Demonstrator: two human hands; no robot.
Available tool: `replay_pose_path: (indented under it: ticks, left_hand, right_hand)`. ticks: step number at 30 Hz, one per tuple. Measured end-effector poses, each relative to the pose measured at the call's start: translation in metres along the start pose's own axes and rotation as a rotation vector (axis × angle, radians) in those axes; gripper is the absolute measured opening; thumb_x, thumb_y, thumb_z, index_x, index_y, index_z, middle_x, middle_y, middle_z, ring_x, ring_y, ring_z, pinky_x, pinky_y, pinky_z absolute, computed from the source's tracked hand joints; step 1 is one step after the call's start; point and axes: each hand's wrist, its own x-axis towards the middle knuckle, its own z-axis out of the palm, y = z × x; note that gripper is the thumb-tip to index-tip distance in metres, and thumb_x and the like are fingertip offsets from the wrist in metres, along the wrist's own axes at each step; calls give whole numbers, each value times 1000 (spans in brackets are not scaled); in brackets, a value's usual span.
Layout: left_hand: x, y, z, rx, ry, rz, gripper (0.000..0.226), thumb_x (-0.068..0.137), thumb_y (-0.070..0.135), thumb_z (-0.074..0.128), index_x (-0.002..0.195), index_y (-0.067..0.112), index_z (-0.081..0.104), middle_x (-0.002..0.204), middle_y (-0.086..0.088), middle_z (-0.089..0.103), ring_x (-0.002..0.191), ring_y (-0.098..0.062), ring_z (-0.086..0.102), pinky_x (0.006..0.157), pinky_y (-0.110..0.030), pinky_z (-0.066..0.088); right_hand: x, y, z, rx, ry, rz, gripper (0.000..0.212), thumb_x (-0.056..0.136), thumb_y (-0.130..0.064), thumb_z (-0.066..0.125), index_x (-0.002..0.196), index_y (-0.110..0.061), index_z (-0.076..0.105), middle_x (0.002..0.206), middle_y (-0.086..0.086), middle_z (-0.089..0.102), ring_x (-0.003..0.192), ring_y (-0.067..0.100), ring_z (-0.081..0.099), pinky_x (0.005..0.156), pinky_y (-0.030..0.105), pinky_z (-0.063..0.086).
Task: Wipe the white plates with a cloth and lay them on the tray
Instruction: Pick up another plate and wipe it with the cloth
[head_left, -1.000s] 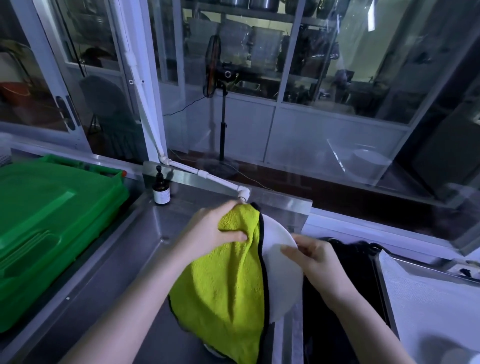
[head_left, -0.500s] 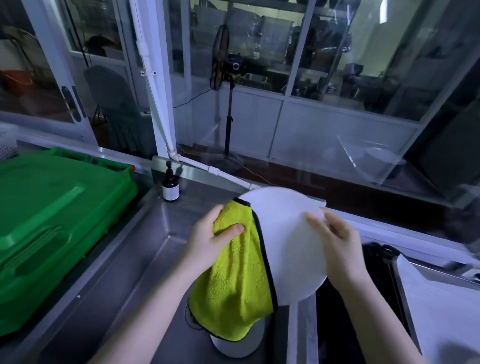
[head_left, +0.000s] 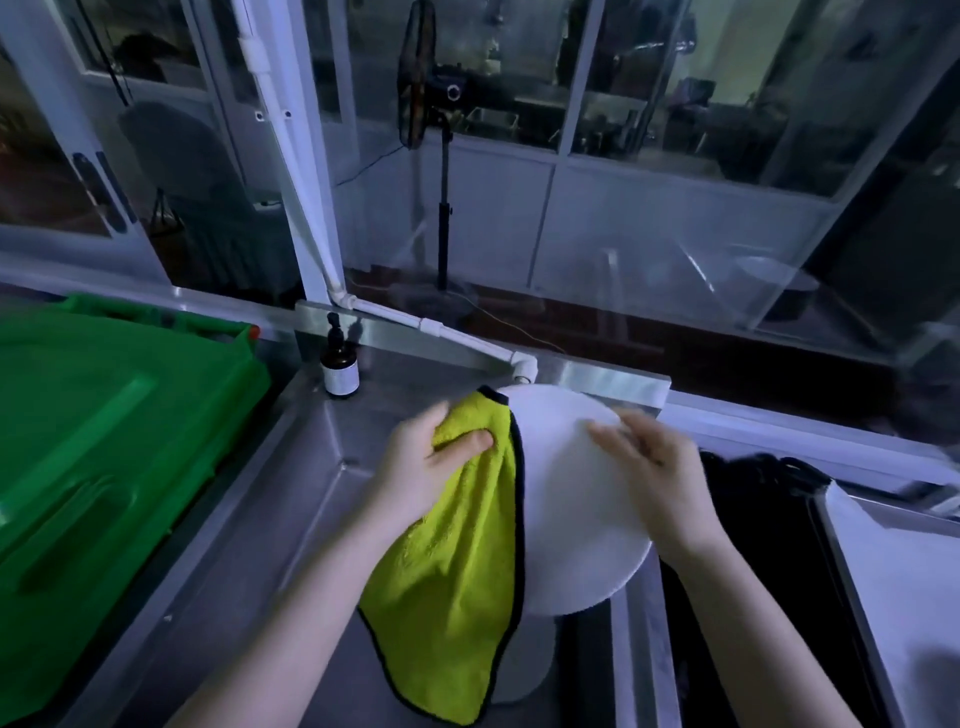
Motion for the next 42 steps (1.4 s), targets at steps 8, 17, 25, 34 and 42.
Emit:
replay_pose_path:
  ticks: [8, 17, 25, 34, 42]
  left_hand:
    - [9, -5, -15, 145, -120, 44, 82, 74, 36, 79, 141, 2, 48, 134, 17, 42, 120, 12, 41, 94, 1, 31]
    - [-7, -19, -14, -139, 67, -89, 45, 79, 46, 72, 112, 15, 68, 105, 1, 75, 97, -8, 67, 83, -34, 51]
    - [-21, -41, -23, -288, 229, -241, 11, 91, 29, 69, 97, 21, 68, 90, 10, 75, 91, -12, 70, 75, -27, 54]
    - [-15, -7, -24, -4, -86, 99, 28, 86, 27, 72, 111, 14, 68, 106, 5, 74, 99, -6, 67, 86, -24, 50]
    - [-7, -14, -26, -184, -36, -18, 16, 89, 21, 71, 101, 31, 67, 100, 12, 75, 95, -5, 69, 87, -28, 52]
  right_hand:
    - [-12, 3, 16, -72, -78, -43, 16, 94, -26, 66, 79, -25, 70, 72, -7, 67, 68, 7, 56, 61, 26, 43]
    - [-23, 7, 30, 124, 169, 77, 11, 93, -22, 67, 86, -22, 75, 71, -8, 65, 67, 4, 55, 63, 23, 44]
    - [-49, 15, 49, 239, 159, 146, 12, 86, -33, 65, 89, -22, 66, 75, -5, 66, 69, 7, 57, 60, 23, 45]
    - [-14, -17, 17, -283, -227, -143, 26, 94, -39, 64, 68, -39, 68, 58, -8, 47, 56, 5, 41, 54, 23, 33]
    - [-42, 7, 23, 10, 95, 107, 35, 97, -40, 62, 80, -10, 64, 66, -1, 55, 63, 14, 50, 61, 32, 40]
